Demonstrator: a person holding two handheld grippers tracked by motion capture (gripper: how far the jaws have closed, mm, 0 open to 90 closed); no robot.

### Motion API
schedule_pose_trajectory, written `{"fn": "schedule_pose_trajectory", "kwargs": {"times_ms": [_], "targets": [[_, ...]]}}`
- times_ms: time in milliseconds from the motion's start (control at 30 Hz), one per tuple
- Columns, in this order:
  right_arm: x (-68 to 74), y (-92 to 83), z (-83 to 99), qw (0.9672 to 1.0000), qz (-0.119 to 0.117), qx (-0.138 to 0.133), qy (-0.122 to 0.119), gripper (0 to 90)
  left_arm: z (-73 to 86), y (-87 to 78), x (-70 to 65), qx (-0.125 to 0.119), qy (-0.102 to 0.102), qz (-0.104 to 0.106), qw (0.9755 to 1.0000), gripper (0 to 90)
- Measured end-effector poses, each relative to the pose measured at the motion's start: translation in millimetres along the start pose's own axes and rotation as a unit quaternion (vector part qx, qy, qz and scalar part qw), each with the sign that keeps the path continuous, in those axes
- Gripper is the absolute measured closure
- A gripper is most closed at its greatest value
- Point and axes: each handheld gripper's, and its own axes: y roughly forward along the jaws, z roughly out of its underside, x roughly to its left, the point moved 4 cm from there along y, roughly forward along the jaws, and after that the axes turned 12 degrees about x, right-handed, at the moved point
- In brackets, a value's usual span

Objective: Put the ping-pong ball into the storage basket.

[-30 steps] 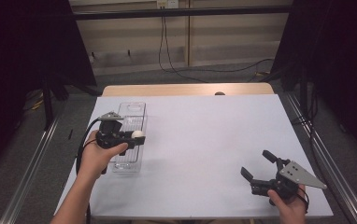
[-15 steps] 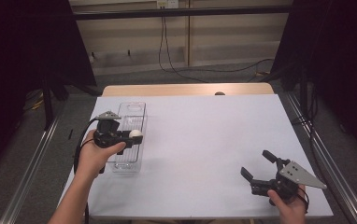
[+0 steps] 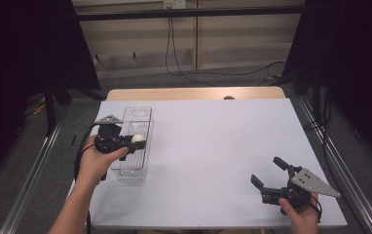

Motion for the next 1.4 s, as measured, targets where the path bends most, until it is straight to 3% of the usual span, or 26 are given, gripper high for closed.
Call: {"fn": "schedule_pose_trajectory", "kwargs": {"times_ms": [100,133,567,800,1400], "targets": [[0.0,0.0,0.0,1.0000,0.000,0.000,0.000,1.5,0.0,-0.2,0.8,-0.005,-0.009,-0.002,0.9999,51.2],[0.1,0.1,0.0,1.0000,-0.002,0.000,0.000,1.5,0.5,-1.1,2.2,0.002,-0.002,-0.005,1.0000,51.2],[0.2,-0.1,0.0,1.0000,-0.001,0.001,0.000,1.5,3.6,-0.6,11.3,0.006,-0.010,-0.012,0.9999,51.2],[0.3,0.0,0.0,1.0000,0.000,0.000,0.000,1.5,4.9,1.6,12.9,-0.003,-0.022,-0.014,0.9997,51.2],[0.2,-0.1,0.2,1.0000,-0.002,0.001,-0.002,1.5,7.4,4.5,18.1,0.007,-0.015,-0.023,0.9996,51.2]]}}
